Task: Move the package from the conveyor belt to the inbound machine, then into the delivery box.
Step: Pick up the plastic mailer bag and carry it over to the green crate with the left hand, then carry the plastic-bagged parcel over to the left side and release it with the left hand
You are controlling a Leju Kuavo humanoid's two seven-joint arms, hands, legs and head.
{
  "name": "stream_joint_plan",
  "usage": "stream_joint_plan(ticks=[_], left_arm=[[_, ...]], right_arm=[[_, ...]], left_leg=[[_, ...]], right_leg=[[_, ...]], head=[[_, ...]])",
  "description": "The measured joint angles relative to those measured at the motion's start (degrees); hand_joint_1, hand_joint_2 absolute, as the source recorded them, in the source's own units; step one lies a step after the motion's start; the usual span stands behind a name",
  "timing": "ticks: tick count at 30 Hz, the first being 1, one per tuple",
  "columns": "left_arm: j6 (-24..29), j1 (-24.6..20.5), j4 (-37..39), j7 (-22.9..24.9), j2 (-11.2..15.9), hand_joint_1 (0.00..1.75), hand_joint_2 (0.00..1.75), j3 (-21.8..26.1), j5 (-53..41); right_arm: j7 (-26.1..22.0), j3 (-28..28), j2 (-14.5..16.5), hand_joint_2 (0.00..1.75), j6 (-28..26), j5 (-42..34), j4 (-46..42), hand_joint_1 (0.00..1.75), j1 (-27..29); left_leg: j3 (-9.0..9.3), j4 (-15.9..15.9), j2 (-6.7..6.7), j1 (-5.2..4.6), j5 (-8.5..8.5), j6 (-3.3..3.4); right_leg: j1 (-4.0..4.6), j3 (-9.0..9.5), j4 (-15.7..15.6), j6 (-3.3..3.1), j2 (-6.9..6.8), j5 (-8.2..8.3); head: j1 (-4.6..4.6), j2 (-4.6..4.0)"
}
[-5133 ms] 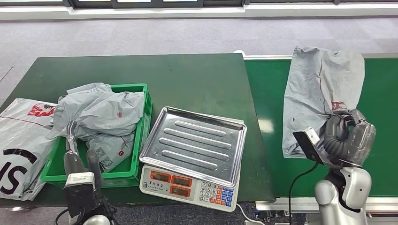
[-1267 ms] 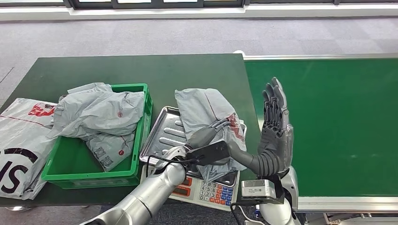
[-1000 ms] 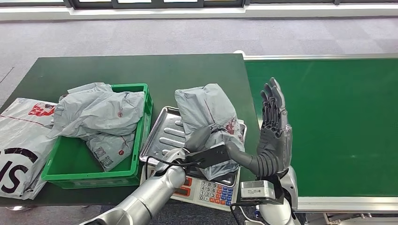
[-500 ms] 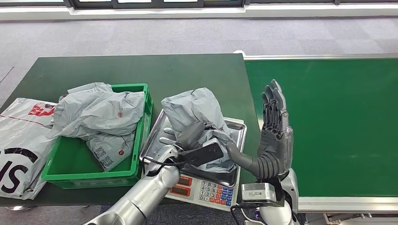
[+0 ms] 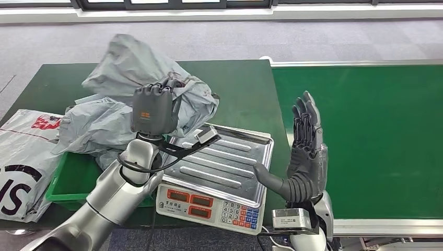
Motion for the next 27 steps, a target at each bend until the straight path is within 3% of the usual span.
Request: stream_joint_plan(ticks=[3,7,13,20,27], left_arm=[[-0.05,-3.72,-1.11,6.78,3.75,1.75,1.75,-6.49,0.0],[-0.95,-11.82,-0.98,18.7,8.61,1.75,1.75,-19.57,0.0],[-2.14,-20.57,-1.51,19.83,15.3,1.75,1.75,-32.17,0.0],[-1.27,-21.33,-1.59,19.84,19.48,1.75,1.75,-35.61,0.0],[4.13,-13.82,7.23,19.87,19.73,1.75,1.75,-33.99,0.0]], right_arm=[[-0.04,0.0,0.0,1.75,-0.07,-0.14,0.26,0.0,-0.29],[-1.13,0.0,-0.09,1.75,-0.92,-1.38,0.83,0.0,0.02],[-2.73,0.03,-0.5,1.75,-2.14,-2.81,2.6,0.0,0.77],[-2.02,0.04,-1.02,1.75,-3.95,-3.74,3.6,0.0,0.34],[-1.89,0.45,-3.64,1.75,-9.53,-5.21,3.67,0.0,2.41]], left_leg=[[-0.05,0.01,-0.08,0.0,0.06,0.03],[-0.08,0.02,-0.05,-0.01,0.07,0.03],[-0.07,0.0,-0.01,-0.01,0.06,0.03],[-0.07,-0.01,-0.05,0.0,0.06,0.02],[-0.05,-0.01,0.06,-0.05,0.04,0.03]], right_leg=[[0.0,-0.01,0.0,0.0,-0.09,0.01],[-0.02,-0.02,0.0,0.02,-0.06,0.04],[-0.01,-0.04,0.01,0.02,-0.06,0.04],[0.0,-0.03,0.03,0.01,-0.04,0.02],[-0.06,-0.05,0.02,0.02,0.06,0.02]], head=[[0.02,0.0],[0.02,0.0],[0.02,0.0],[0.02,0.0],[0.02,0.0]])
